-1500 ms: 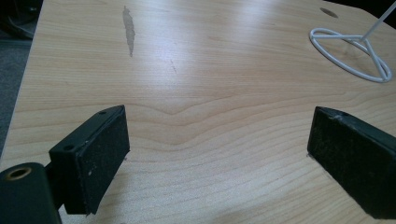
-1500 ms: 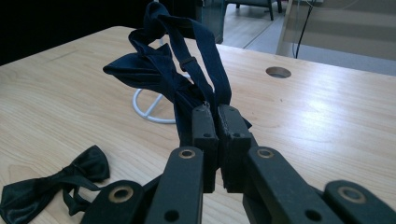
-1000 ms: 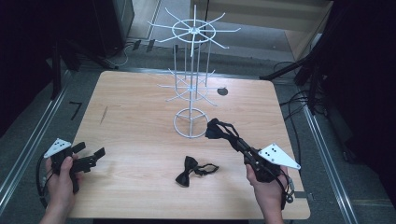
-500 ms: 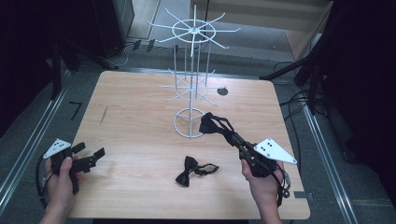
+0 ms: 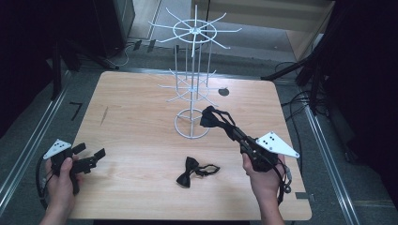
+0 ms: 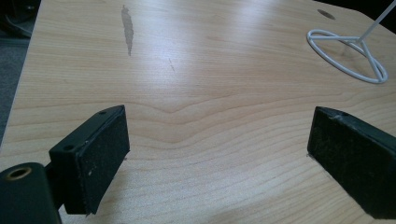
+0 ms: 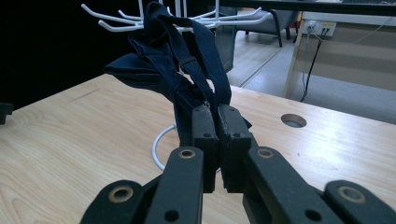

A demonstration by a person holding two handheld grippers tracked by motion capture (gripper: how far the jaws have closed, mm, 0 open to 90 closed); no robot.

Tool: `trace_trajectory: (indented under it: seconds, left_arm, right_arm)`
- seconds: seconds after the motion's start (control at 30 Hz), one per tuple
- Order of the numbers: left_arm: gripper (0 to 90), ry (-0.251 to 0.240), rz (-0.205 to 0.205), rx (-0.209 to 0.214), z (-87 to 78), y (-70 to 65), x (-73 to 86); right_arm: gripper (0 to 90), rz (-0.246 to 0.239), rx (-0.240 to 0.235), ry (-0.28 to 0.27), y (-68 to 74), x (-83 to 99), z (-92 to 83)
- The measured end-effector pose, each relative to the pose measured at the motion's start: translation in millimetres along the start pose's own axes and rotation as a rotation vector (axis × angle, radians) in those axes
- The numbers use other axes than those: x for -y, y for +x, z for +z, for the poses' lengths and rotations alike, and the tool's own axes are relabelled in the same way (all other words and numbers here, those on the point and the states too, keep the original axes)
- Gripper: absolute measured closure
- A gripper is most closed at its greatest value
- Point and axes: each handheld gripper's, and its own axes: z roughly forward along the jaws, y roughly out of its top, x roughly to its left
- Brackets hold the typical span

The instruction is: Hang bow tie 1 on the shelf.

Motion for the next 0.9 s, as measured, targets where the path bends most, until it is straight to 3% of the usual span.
trace_trajectory:
  seconds: [0.9]
  left_arm:
    - [6.0,-0.001,0.002,-0.001,-0.2,0.3,0.0]
  right_arm:
    - [88.5,0.016,0.012,0.011,-10.0,-13.5,12.3]
